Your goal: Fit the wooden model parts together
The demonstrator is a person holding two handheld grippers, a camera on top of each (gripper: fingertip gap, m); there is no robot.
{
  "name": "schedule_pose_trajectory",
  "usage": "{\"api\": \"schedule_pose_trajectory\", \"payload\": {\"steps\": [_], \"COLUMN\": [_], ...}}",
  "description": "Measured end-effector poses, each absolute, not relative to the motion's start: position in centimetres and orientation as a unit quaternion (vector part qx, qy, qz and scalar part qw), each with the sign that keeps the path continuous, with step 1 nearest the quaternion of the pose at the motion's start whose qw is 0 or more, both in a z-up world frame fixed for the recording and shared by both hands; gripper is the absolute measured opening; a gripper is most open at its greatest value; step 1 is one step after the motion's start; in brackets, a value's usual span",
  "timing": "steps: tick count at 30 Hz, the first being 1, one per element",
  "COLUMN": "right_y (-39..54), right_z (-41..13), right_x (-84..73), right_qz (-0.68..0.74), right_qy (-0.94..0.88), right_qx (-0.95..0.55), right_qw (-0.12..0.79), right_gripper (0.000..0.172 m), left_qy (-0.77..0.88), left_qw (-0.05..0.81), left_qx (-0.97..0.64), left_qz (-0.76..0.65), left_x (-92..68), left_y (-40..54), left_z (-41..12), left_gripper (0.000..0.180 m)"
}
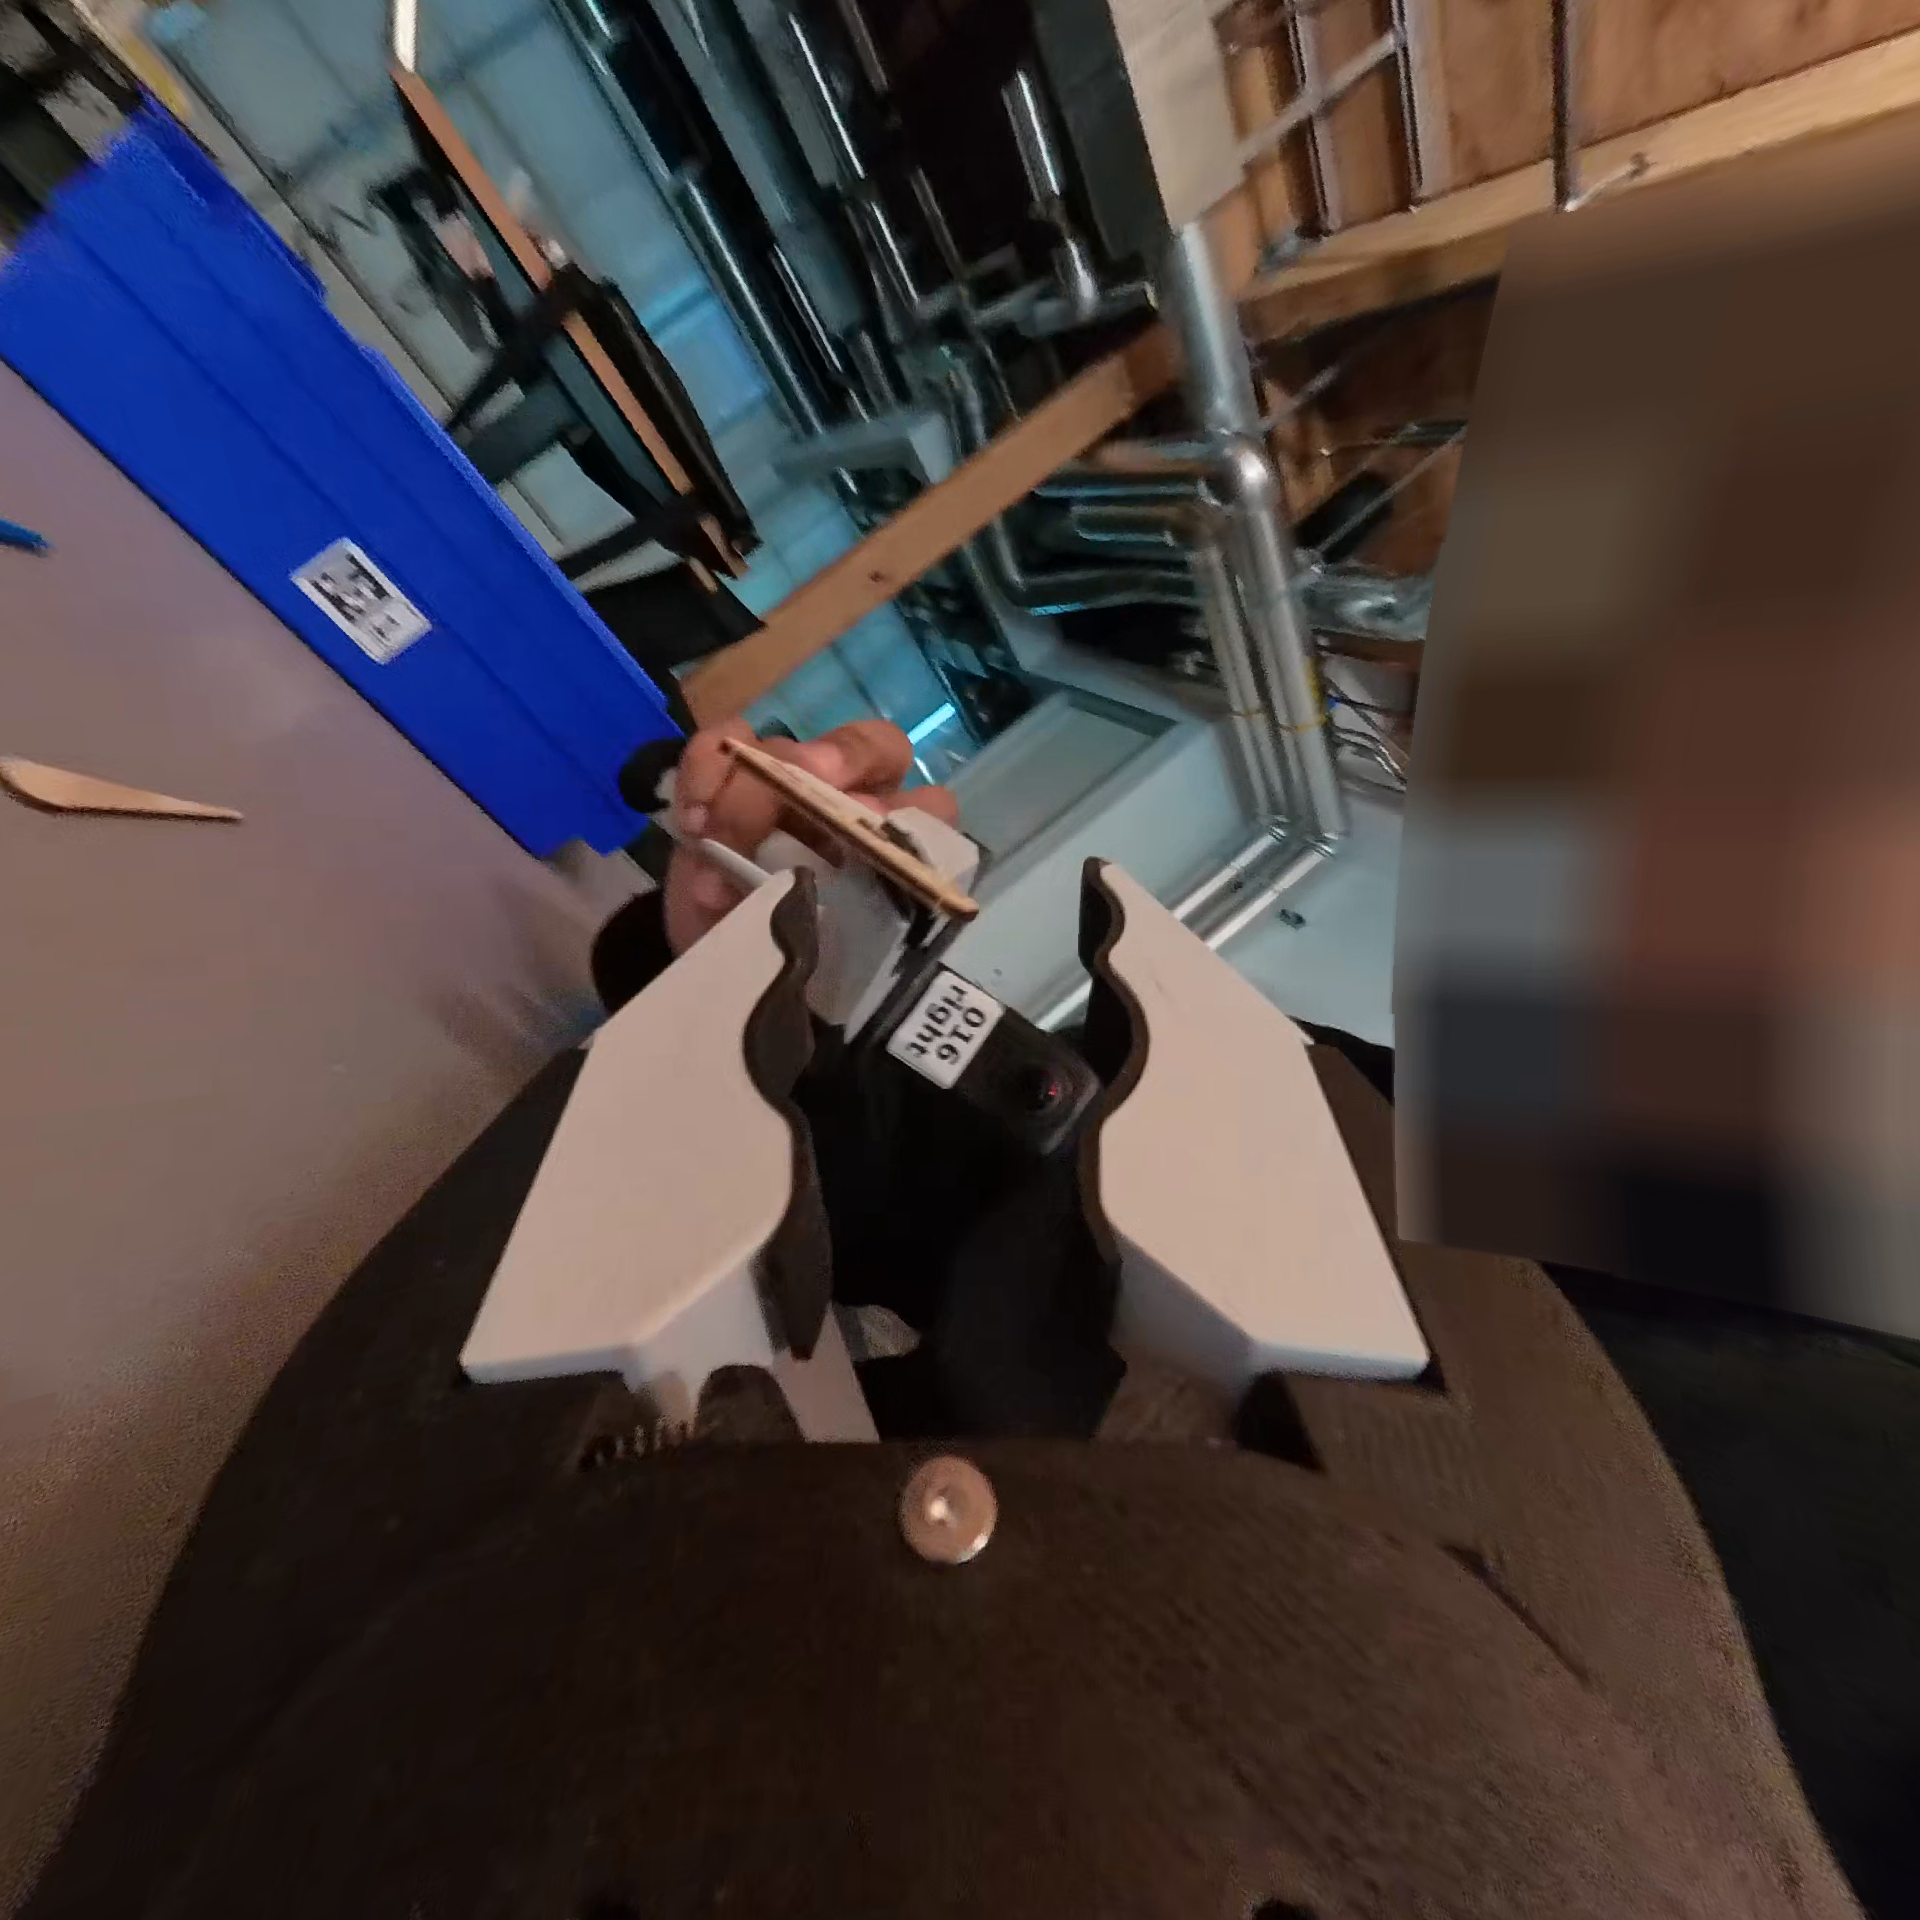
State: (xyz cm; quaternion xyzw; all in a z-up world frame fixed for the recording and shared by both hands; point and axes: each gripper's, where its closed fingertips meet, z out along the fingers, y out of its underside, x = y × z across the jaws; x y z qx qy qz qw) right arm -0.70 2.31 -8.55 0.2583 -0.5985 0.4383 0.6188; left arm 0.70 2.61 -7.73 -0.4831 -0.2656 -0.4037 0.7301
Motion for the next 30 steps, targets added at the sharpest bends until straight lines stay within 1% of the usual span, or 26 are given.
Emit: {"api": "schedule_pose_trajectory", "payload": {"steps": [2, 3, 5, 8, 15, 22, 24, 26, 30], "right_y": [2.0, 2.0, 1.8, 1.9, 1.8, 1.3, 1.3, 1.3, 1.2], "right_z": [-9.1, -9.2, -9.4, -9.4, -10.5, -12.2, -12.6, -13.2, -13.5], "right_x": [-0.3, -0.2, -0.1, -0.5, -0.8, -1.5, -1.8, -2.0, -2.1], "right_qz": [0.412, 0.402, 0.391, 0.398, 0.431, 0.392, 0.373, 0.354, 0.34], "right_qy": [-0.586, -0.575, -0.571, -0.583, -0.625, -0.655, -0.658, -0.663, -0.662], "right_qx": [0.289, 0.301, 0.312, 0.294, 0.27, 0.272, 0.277, 0.287, 0.295], "right_qw": [0.635, 0.645, 0.651, 0.644, 0.592, 0.586, 0.593, 0.594, 0.599], "right_gripper": [0.001, 0.001, 0.001, 0.005, 0.01, 0.028, 0.03, 0.028, 0.026], "left_qy": [-0.266, -0.275, -0.292, -0.3, -0.34, -0.34, -0.332, -0.322, -0.324], "left_qw": [0.717, 0.713, 0.705, 0.708, 0.708, 0.662, 0.648, 0.639, 0.643], "left_qx": [-0.491, -0.495, -0.505, -0.504, -0.531, -0.636, -0.665, -0.684, -0.681], "left_qz": [-0.417, -0.412, -0.402, -0.392, -0.318, -0.201, -0.165, -0.139, -0.135], "left_x": [1.2, 1.2, 0.8, 0.2, -1.6, -1.7, -1.6, -1.5, -1.5], "left_y": [3.2, 3.3, 3.3, 2.9, 2.0, 2.6, 2.7, 2.9, 2.7], "left_z": [-8.0, -8.3, -9.0, -9.2, -10.4, -12.4, -12.7, -12.8, -12.5], "left_gripper": [0.048, 0.04, 0.019, 0.002, 0.0, 0.0, 0.0, 0.0, 0.0]}}
